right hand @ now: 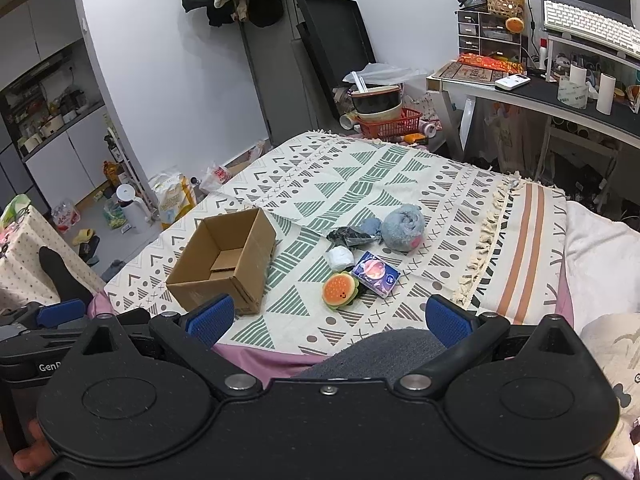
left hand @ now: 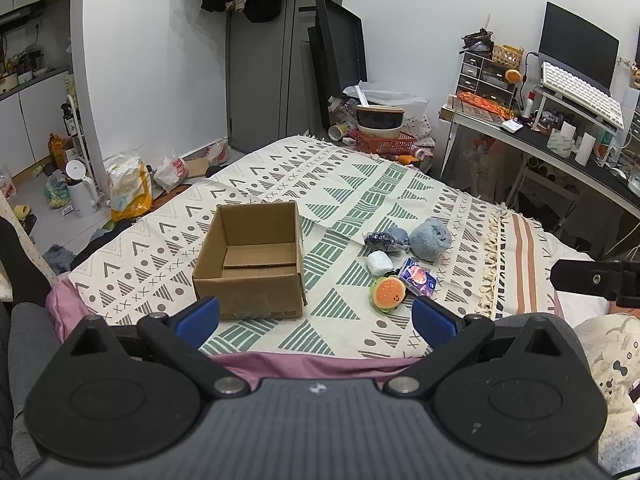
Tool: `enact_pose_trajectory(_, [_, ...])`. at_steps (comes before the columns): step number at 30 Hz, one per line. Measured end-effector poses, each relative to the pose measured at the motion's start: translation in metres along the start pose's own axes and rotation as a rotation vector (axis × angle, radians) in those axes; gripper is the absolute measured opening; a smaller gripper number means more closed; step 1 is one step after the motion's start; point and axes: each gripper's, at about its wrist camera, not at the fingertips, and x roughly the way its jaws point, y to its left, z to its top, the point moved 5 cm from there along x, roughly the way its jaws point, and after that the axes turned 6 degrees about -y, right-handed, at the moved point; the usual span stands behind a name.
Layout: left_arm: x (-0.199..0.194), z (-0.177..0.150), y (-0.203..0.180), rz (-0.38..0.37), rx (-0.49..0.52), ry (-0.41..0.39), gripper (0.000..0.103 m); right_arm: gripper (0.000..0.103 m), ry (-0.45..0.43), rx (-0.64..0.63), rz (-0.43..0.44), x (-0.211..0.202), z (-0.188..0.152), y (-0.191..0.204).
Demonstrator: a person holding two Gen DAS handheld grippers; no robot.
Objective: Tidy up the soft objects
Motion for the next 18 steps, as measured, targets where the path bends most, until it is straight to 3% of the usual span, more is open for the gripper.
enact_pose_trajectory(18, [0.0062,-0.0077,-0.0035,-0.012,0.011,0.021,0.102,0.103,-0.001,0.010,0.005,0.0062,-0.0061,-0.0051])
